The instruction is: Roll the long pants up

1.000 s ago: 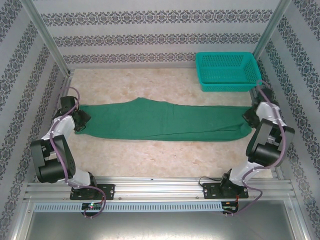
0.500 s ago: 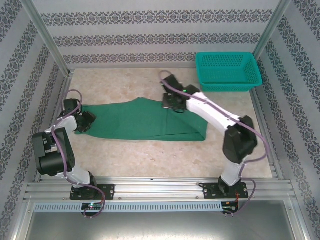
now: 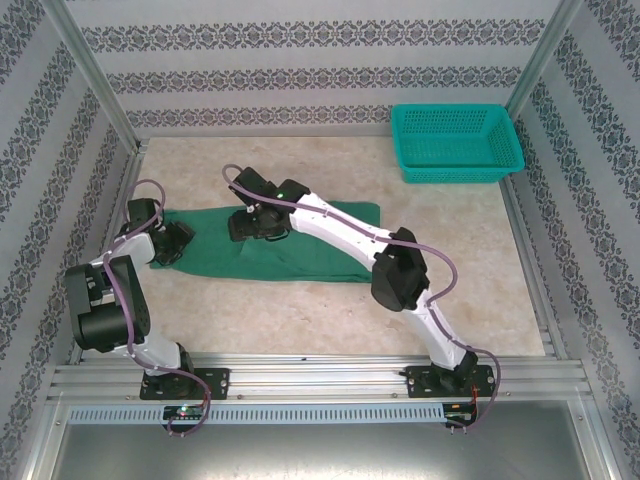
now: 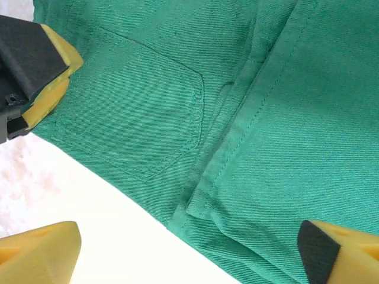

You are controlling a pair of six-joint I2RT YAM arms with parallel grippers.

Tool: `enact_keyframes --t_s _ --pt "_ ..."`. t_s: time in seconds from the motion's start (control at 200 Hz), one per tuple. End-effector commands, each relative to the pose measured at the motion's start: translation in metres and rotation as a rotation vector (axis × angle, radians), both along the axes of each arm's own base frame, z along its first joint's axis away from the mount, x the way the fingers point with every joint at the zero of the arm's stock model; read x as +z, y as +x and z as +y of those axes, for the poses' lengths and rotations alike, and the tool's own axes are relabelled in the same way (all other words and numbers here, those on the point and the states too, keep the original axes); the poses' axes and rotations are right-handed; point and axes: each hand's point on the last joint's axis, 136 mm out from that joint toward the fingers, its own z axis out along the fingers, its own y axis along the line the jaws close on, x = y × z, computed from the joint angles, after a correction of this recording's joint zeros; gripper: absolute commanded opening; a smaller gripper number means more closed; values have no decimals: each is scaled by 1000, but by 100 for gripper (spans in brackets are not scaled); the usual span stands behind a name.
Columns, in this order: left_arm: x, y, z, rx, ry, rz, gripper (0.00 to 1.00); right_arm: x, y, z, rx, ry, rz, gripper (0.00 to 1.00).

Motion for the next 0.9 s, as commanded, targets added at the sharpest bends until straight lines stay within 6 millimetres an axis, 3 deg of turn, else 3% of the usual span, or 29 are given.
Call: enact_keyframes --t_s 0.0,0.2,0.285,0.355,0.47,0.649,0.769,0.894 --pt "9 19 -25 -117 -12 -67 53 19 16 -39 -73 28 7 98" --pt "11 43 -101 -381 -74 -100 54 -5 36 -128 -261 48 53 98" --pt "8 46 -121 -426 -51 -94 55 -13 36 -154 -311 41 70 98" --pt "8 47 -126 -424 -16 -74 55 -16 35 -169 -337 31 66 98" --pt "22 39 -105 -341 128 -38 54 -17 33 -180 -355 23 64 98" --pt "49 7 -48 -157 374 77 57 -29 33 -183 -357 12 85 98" --pt "58 -13 -20 -49 421 95 58 -33 36 -181 -350 17 101 98" --pt "70 -8 -27 -68 380 24 57 -38 39 -181 -346 17 109 98"
